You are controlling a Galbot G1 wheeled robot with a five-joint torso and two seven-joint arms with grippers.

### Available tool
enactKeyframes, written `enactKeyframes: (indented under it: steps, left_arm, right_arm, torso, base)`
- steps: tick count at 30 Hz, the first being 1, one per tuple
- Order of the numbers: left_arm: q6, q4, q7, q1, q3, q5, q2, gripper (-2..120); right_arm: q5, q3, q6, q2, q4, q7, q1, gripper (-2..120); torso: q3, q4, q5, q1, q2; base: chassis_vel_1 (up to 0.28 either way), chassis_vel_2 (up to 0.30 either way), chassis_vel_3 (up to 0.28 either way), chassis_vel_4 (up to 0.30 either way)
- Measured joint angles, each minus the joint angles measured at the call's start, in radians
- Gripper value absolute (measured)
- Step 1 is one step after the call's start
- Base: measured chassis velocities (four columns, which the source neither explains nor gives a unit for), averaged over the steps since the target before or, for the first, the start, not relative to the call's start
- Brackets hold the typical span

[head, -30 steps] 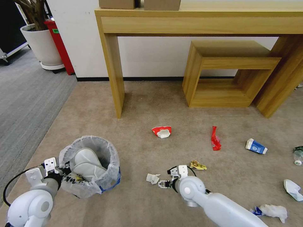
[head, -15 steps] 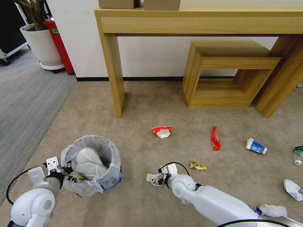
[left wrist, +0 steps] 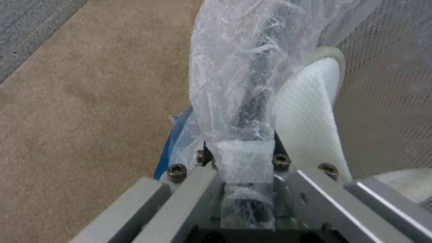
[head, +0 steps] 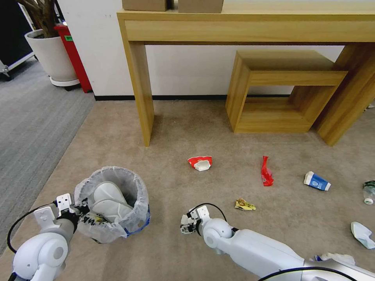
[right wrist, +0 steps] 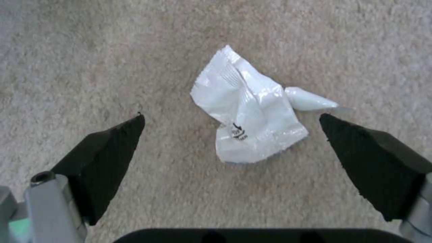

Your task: Pick up the trash bin and place the garbage on the floor into it.

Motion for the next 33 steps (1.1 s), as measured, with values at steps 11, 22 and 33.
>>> enactKeyframes:
  steps: [11, 22, 33]
  left_arm:
    - [-0.006, 0.000, 0.001, 0.007, -0.004, 0.000, 0.000, 1]
    - [-0.015, -0.008, 0.002, 0.020, -0.015, 0.001, 0.000, 1]
    - [-0.021, -0.004, 0.002, 0.014, -0.009, 0.003, 0.001, 1]
  right_arm:
    - [-0.030, -0.014, 0.029, 0.030, -0.053, -0.020, 0.009, 97]
    - [-0.055, -0.042, 0.065, 0.066, -0.110, -0.037, 0.019, 89]
    - [-0.067, -0.043, 0.077, 0.058, -0.120, -0.040, 0.015, 58]
  torso:
    - [0.000, -0.0001, 0.0000, 0.000, 0.000]
    - [0.000, 0.0000, 0.0000, 0.000, 0.000]
    - [0.000, 0.0000, 0.0000, 0.000, 0.000]
  base:
    - [0.000, 0.000, 0.000, 0.000]
    - [0.000, 0.000, 0.000, 0.000]
    - [0.000, 0.000, 0.000, 0.000]
